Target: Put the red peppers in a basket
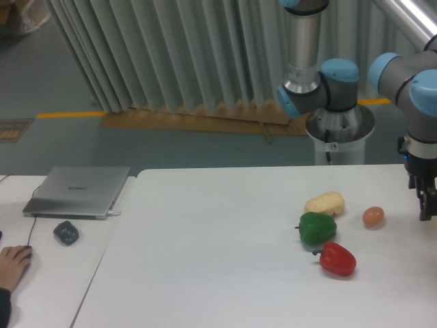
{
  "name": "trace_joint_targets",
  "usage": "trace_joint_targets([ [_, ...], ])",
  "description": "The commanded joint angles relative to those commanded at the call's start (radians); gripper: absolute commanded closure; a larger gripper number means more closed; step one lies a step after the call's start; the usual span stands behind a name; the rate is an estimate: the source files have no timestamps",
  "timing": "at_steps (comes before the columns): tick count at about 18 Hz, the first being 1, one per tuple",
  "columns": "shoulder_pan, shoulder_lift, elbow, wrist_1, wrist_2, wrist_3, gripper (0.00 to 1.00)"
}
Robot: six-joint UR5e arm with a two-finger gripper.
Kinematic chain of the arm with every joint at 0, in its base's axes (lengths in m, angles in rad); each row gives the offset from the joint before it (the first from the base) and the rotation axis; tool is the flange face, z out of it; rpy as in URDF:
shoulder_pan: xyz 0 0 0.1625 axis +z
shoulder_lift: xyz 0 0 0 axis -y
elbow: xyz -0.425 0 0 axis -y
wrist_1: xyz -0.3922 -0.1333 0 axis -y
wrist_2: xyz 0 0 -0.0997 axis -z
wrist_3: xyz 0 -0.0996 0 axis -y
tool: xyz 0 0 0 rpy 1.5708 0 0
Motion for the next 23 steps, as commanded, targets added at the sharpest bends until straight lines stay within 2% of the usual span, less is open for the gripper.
trace_joint_targets([
  [2, 0.026, 0.003, 0.000, -0.004, -0.008, 0.028, 0.00],
  [7, -0.018, -0.008, 0.000, 0.001, -0.004, -0.031, 0.00],
  [8, -0.035, -0.015, -0.002, 0.016, -0.002, -0.060, 0.00],
  [23, -0.041, -0.017, 0.003, 0.021, -0.002, -0.061, 0.00],
])
